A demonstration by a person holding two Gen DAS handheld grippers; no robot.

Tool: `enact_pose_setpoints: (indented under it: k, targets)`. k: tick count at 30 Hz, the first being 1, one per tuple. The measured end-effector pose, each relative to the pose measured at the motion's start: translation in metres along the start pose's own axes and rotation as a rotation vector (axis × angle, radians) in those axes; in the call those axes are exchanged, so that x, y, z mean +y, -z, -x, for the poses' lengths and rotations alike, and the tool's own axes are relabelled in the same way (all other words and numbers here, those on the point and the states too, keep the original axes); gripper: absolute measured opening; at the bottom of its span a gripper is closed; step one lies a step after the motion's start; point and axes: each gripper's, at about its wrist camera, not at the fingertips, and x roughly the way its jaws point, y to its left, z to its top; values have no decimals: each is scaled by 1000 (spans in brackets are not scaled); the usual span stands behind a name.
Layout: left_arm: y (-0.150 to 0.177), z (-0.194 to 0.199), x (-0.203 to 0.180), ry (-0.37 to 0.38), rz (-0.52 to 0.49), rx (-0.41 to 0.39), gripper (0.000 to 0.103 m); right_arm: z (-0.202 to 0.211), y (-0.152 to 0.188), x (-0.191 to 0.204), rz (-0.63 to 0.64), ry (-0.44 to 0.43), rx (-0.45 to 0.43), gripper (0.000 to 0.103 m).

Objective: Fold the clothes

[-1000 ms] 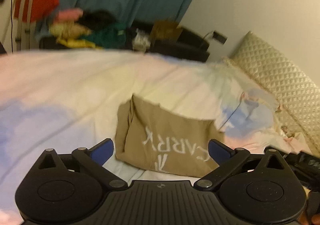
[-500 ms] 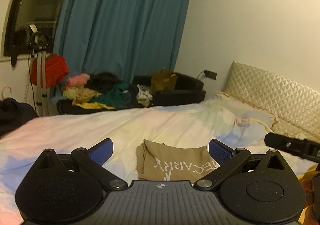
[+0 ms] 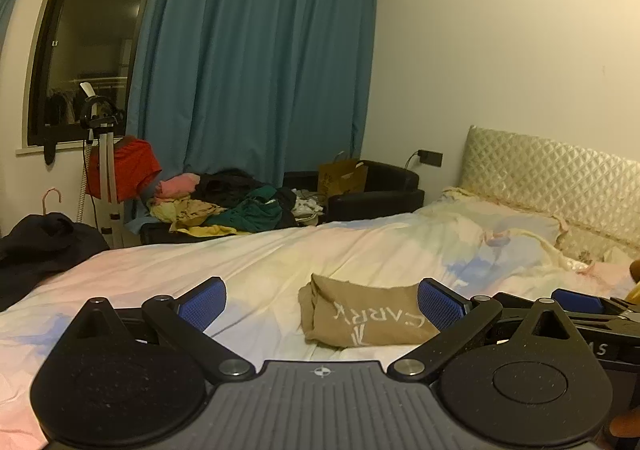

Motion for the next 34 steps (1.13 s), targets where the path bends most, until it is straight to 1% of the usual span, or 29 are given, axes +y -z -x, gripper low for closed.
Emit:
enact_pose_setpoints:
  k: [6,9,12,15,19,24,34]
  targets:
    - [17,-4,3,-8,-1,13,103,-5,15,7,35,50,10,103]
    - [24,-12,5,8,-20,17,103,-10,24,7,44,64,11,103]
    - [31,-22,9,8,-4,38,103,-13,32,9,59,78,-2,103]
    - [36,-25,14,11,12,46,103,-15,32,10,61,84,6,103]
    - [40,-28,15,-25,-9,48,103,-20,32,8,50,88,35,103]
    - [44,-36,18,-26,-7,65,103,-24,33,10,67,94,59,103]
    - [49,-39,15,-22,-16,78,103,-23,33,11,63,85,69,103]
